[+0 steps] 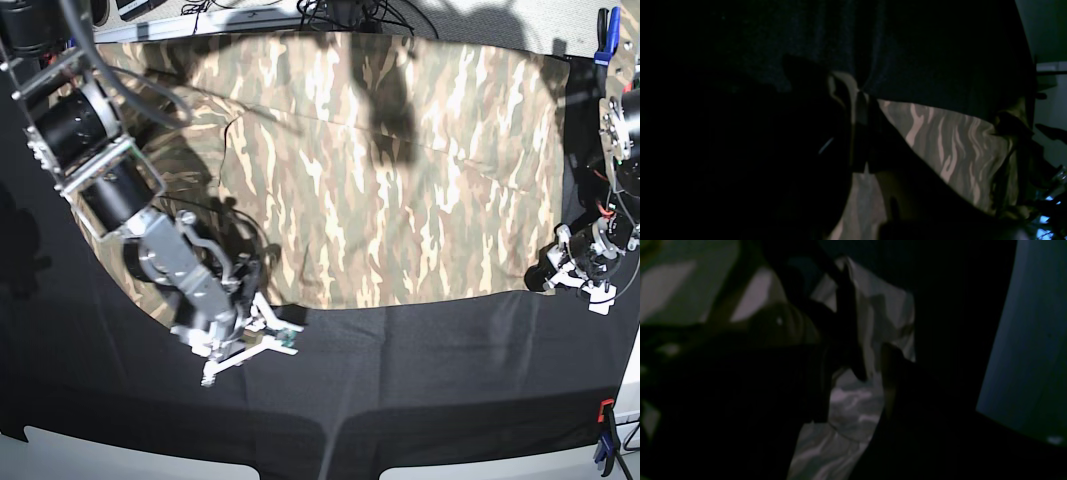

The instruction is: Layout the t-shirt on the table in an organized manner, then fold the t-shirt properly

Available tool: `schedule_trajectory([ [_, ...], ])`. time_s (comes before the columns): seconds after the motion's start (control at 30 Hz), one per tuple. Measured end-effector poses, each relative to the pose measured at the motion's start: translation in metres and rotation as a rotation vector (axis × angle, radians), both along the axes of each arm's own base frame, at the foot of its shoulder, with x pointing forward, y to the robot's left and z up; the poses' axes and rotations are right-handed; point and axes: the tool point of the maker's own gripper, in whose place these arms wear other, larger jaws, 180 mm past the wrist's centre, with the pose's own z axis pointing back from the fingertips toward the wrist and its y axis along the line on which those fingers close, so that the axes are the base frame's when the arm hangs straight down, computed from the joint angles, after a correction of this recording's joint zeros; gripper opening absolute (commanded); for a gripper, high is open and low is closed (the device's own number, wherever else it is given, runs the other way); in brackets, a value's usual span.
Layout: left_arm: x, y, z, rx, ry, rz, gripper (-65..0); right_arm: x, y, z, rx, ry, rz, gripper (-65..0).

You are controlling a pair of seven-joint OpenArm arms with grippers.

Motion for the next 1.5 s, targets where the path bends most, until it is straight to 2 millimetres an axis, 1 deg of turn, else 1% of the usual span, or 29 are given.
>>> schedule_trajectory([
  [0.17,0.0,0.0,0.0,0.0,0.0,0.0,-65.0,0.005,0.003,-0.009,-0.014,-0.023,-0.025,-42.1],
  [0.23,0.0,0.0,0.0,0.0,0.0,0.0,-65.0,0.007,0.005,-0.008,-0.01,-0.042,-0.042,-42.2],
  [0.27,0.0,0.0,0.0,0.0,0.0,0.0,-65.0,0.009,0.005,-0.007,-0.008,-0.052,-0.048,-42.3],
  [0.4,0.0,0.0,0.0,0.0,0.0,0.0,-65.0,0.021,0.002,0.008,-0.018,-0.1,-0.056,-48.7],
  [0.5,0.0,0.0,0.0,0.0,0.0,0.0,-65.0,0.025,0.002,0.014,-0.013,-0.11,-0.057,-48.9],
  [0.63,0.0,0.0,0.0,0.0,0.0,0.0,-65.0,0.024,0.005,0.011,0.009,-0.097,-0.062,-48.9],
  [0.97,0.0,0.0,0.0,0.0,0.0,0.0,-65.0,0.024,0.004,0.011,0.008,-0.095,-0.064,-48.9],
  [1.03,0.0,0.0,0.0,0.0,0.0,0.0,-65.0,0.021,0.002,0.006,0.019,-0.076,-0.077,-48.9],
  [1.17,0.0,0.0,0.0,0.0,0.0,0.0,-65.0,0.017,-0.008,-0.006,-0.004,-0.036,-0.09,-48.9],
  [1.5,0.0,0.0,0.0,0.0,0.0,0.0,-65.0,0.019,-0.005,-0.005,0.003,-0.05,-0.07,-48.9],
])
